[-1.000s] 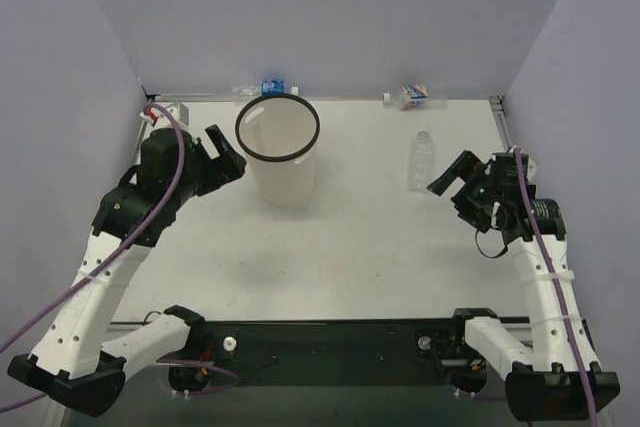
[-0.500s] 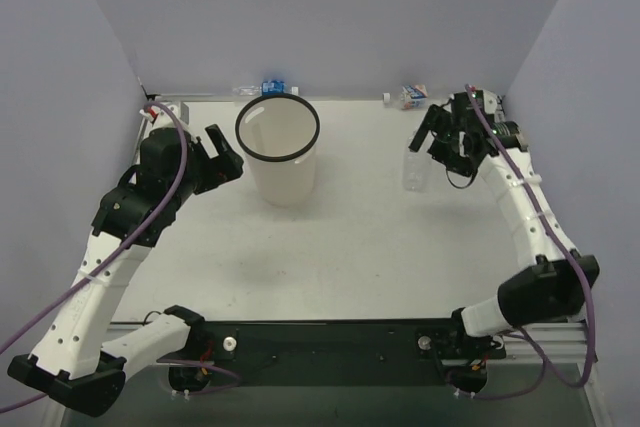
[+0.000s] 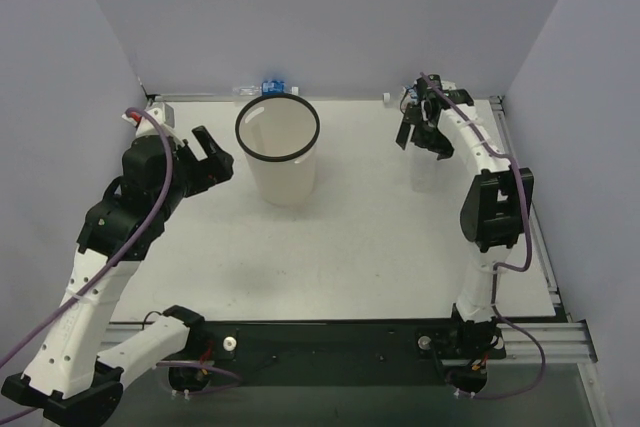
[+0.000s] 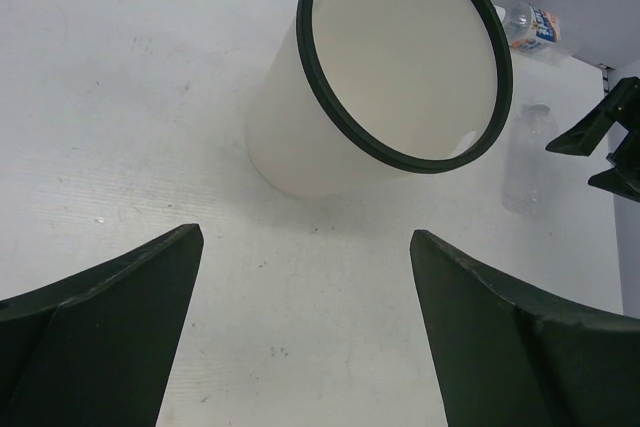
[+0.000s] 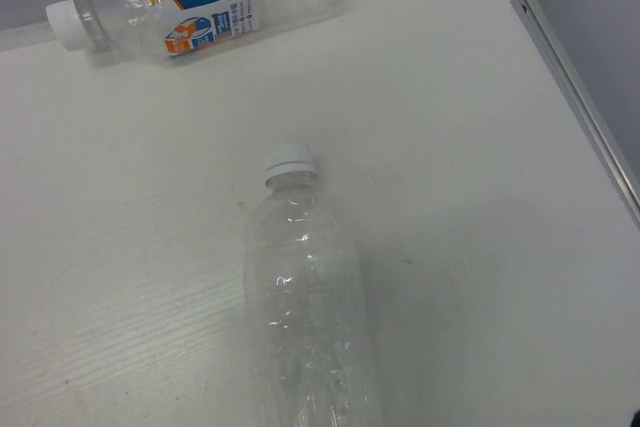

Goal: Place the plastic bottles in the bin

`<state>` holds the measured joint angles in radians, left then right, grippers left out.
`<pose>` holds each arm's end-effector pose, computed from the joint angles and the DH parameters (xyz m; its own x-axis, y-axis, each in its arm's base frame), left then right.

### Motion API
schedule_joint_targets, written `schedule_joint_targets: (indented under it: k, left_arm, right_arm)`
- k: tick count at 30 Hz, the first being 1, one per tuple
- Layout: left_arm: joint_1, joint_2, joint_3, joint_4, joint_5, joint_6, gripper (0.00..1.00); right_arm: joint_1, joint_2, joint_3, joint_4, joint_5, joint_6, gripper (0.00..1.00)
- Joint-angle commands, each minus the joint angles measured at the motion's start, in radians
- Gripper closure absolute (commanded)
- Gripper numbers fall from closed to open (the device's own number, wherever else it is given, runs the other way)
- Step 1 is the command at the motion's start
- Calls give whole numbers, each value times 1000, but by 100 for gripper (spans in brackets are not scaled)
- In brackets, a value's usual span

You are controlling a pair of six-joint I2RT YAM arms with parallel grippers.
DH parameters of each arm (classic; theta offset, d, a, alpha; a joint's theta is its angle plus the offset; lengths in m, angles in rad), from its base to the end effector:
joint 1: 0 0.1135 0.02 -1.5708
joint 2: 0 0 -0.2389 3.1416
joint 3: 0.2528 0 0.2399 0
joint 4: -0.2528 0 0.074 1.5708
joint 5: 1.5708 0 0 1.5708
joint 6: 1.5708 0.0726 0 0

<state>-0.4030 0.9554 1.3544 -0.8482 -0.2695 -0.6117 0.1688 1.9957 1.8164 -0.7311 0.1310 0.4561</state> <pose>0.1939 -0.0616 0.3916 -0.4174 -0.4238 -0.8039 -0.1005 0.9007 -0.4226 0.4425 0.0658 0.2335 -0.7375 0.3173 -0.5962 0.2643 0.9480 0.1776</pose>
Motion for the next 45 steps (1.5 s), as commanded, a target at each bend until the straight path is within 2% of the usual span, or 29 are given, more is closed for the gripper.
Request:
schedule_joint_targets:
  k: [1,12,15,18,23,30,37,41,45]
  left_arm:
    - [7,-3,15,46,-27,32,3]
    - [9,32,22,64,-22,46,3]
    - [9,43,23,70,-16,46,3]
    - [9,52,28,74,-5,47,4]
    - [7,65,26,75,24,40,4]
    - [7,74,20,86,50,29,5]
    - [7,74,-11,101,58,6,5]
    - [9,66,-18,113,42,10,5]
    - [9,69,-11,118,33,29,5]
  right_arm:
    - [-18,66,73,-54,10,-23,13]
    - [-20,190,28,-48,45,-42,15]
    - [-18,193,-12,-25,22,-60,21]
    - [-18,151,-90,30,-13,-73,27]
    - [-11,62,-175,76,-54,-77,46]
    - [79,-170,-239,49,-45,-103,49]
    - [210,-406,-197,21,-266,-143,47]
    - [285,-437,-108,39,-369,-190,47]
    - [336,-393,9,41,-416,-212,47]
